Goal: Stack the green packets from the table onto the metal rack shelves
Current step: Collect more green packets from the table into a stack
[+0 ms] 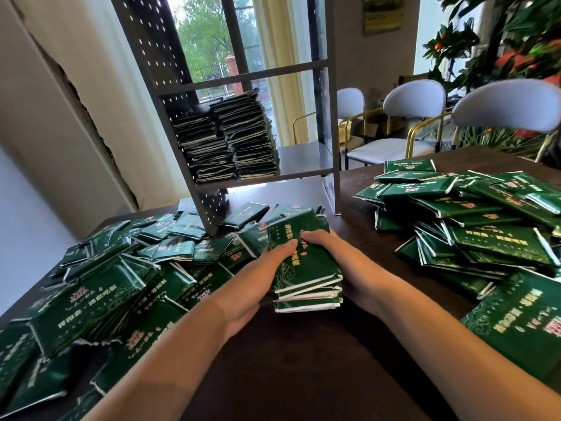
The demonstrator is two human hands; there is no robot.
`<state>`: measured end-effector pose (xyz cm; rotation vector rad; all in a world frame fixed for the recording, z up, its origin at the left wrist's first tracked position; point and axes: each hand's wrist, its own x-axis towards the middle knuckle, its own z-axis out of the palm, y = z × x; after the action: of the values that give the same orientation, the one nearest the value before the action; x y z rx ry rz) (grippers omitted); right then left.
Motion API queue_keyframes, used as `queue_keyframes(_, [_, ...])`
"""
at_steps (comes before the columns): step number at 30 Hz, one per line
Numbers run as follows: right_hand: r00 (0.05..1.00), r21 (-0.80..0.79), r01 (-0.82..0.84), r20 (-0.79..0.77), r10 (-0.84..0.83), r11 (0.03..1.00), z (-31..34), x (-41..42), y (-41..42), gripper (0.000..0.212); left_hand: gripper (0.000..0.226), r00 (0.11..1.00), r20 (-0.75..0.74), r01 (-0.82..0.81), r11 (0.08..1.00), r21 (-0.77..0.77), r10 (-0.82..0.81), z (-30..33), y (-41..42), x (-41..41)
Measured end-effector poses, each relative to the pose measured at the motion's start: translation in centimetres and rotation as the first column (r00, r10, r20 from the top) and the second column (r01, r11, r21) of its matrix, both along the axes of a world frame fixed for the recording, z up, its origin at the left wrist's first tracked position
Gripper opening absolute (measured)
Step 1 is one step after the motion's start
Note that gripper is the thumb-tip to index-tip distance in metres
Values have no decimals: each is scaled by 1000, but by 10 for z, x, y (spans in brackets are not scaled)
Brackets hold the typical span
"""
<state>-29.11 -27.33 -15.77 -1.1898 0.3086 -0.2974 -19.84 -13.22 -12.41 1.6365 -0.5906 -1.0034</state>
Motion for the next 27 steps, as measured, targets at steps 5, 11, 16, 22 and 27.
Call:
queue_keyframes(5, [1000,9,8,-5,-8,1000,6,-4,9,45,34,996,70,-58,998,15,57,15,21,1])
queue_keyframes(11, [999,6,-32,-32,32,999,12,0,30,41,17,751,659,-139,986,95,42,42,65,18])
queue_keyframes(16, [995,-11,-93,-39,93,996,18,14,58,23,30,376,925,-324,928,181,-49,57,120,43])
queue_keyframes(22, [993,-16,-87,-81,86,996,22,42,96,27,80,357,880,-572,672,471,-313,57,165,71])
queue_keyframes(27, [995,0,-34,-95,33,999,17,57,114,51,58,250,873,-566,668,483,-419,44,178,70])
